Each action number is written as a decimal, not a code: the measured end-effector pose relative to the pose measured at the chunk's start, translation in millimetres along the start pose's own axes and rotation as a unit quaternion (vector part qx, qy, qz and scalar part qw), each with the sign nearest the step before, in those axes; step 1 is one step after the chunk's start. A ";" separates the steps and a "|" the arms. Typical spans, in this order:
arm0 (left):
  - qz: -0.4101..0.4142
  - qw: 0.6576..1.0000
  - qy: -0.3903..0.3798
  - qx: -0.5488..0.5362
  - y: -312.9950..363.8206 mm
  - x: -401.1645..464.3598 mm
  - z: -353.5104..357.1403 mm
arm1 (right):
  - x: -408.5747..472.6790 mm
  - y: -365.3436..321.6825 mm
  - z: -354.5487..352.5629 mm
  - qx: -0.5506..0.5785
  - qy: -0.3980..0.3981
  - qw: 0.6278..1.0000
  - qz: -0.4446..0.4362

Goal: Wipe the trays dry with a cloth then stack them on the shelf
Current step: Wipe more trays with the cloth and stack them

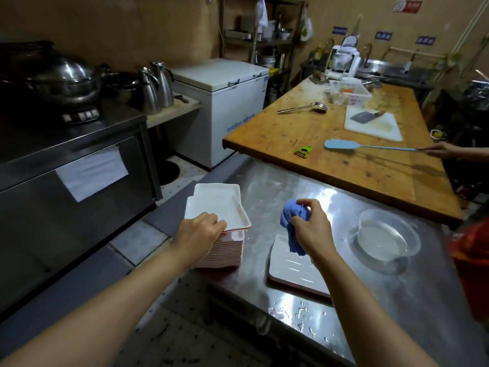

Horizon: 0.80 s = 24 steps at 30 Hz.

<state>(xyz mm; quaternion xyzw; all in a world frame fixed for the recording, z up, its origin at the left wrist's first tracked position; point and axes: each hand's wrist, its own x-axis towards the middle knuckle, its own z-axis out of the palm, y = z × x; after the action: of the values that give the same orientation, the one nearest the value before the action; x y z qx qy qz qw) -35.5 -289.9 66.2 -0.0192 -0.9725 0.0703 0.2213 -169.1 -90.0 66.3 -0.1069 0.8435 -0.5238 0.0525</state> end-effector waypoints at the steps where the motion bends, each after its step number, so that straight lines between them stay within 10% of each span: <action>1: 0.006 1.000 -0.016 0.007 1.1 -3.3 4.8 | -0.1 2.2 0.2 0.002 0.000 1.000 0.002; 24: -0.060 0.975 -0.211 -0.038 -23.7 -2.1 75.3 | 1.7 50.5 -1.5 0.013 0.016 0.997 0.076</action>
<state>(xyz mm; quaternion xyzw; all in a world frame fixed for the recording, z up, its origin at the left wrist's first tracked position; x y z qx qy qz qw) -66.4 -323.1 1.5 0.0458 -0.9986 0.0229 0.0136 -177.4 -67.5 21.8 -0.0338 0.8428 -0.5312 0.0801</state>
